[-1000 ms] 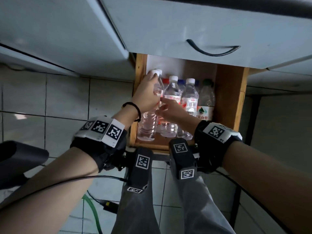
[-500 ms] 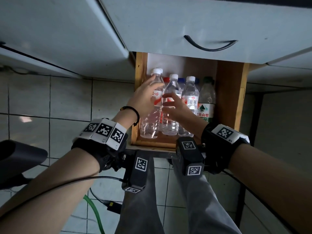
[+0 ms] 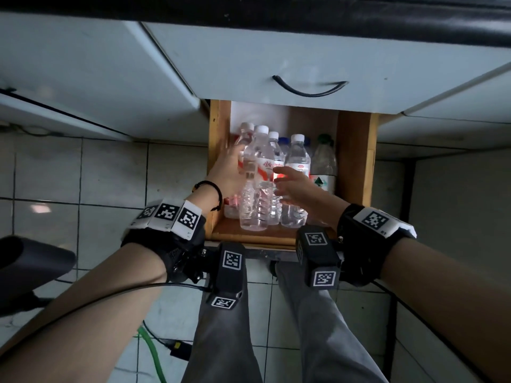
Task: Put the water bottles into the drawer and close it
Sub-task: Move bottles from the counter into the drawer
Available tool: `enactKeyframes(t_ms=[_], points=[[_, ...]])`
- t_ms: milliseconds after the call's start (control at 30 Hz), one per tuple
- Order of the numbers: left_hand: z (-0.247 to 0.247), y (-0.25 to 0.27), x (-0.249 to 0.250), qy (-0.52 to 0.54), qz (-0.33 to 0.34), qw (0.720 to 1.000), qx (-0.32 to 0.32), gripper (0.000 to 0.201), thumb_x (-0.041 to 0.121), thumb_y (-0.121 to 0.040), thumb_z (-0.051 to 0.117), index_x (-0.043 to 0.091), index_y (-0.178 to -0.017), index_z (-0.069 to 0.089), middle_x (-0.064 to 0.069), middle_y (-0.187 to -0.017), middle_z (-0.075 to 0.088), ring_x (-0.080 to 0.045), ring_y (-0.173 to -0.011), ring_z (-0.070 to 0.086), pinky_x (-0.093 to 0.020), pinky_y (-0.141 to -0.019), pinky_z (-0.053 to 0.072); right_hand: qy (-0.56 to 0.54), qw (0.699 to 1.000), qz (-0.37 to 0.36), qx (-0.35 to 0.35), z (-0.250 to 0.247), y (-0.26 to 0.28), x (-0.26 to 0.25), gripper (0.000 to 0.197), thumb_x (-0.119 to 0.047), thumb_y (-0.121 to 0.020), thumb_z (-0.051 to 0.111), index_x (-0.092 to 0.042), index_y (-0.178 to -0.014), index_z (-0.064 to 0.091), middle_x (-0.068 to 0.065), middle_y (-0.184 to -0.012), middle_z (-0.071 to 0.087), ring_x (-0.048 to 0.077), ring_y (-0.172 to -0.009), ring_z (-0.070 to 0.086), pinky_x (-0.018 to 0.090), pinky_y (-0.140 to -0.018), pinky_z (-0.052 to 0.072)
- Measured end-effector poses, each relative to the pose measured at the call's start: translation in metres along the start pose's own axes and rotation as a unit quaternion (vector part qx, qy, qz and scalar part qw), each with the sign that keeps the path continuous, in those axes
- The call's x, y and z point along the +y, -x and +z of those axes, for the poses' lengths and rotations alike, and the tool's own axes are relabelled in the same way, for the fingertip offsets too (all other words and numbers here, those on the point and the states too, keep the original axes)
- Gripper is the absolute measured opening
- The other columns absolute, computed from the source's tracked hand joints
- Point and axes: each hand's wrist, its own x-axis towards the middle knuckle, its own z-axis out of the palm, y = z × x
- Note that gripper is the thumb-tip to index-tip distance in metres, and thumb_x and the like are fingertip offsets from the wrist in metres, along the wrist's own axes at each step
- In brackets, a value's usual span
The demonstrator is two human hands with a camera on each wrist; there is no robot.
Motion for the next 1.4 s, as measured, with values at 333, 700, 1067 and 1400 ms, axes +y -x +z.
enactKeyframes(t_ms=[333,700,1067,1400], points=[[0.017,0.006,-0.003,0.037,-0.051,0.998,-0.018,0.061,0.013,-0.094,0.051,0.021,-0.148,0.023,0.0,-0.107,0.053,-0.013,-0.08,0.057,-0.02,-0.062,0.044,0.0,0.999,0.0,-0.034,0.003,0.003,0.009,0.051,0.001,-0.095,0.038,-0.016,-0.143,0.037,0.019,-0.139,0.044,0.039,-0.129,0.045,0.049,-0.11,0.038],[-0.096,0.081,0.066,-0.007,-0.006,0.988,-0.152,0.039,0.032,-0.1,0.041,0.02,-0.136,0.047,0.001,-0.139,0.051,-0.012,-0.117,0.053,-0.024,-0.092,0.04,0.221,0.964,-0.027,-0.144,-0.02,0.094,-0.093,0.044,-0.026,-0.101,0.041,-0.015,-0.144,0.036,0.018,-0.142,0.048,0.034,-0.125,0.053,0.044,-0.104,0.044],[-0.285,0.2,0.123,0.197,-0.02,0.976,-0.088,0.034,0.032,-0.092,0.058,0.01,-0.118,0.061,-0.003,-0.106,0.068,-0.022,-0.093,0.071,-0.029,-0.073,0.058,0.378,0.896,-0.174,-0.155,0.046,0.211,-0.302,0.033,-0.025,-0.1,0.043,-0.017,-0.13,0.051,0.006,-0.127,0.063,0.024,-0.115,0.062,0.034,-0.097,0.046],[-0.376,0.124,0.188,0.262,0.151,0.884,0.356,0.084,0.023,-0.075,0.077,0.017,-0.144,0.029,-0.004,-0.146,0.028,-0.015,-0.128,0.038,-0.028,-0.1,0.039,0.12,0.935,-0.32,0.089,0.002,0.2,-0.435,0.018,-0.002,-0.095,0.047,-0.016,-0.091,0.056,0.004,-0.076,0.057,0.013,-0.062,0.054,0.022,-0.058,0.048]])
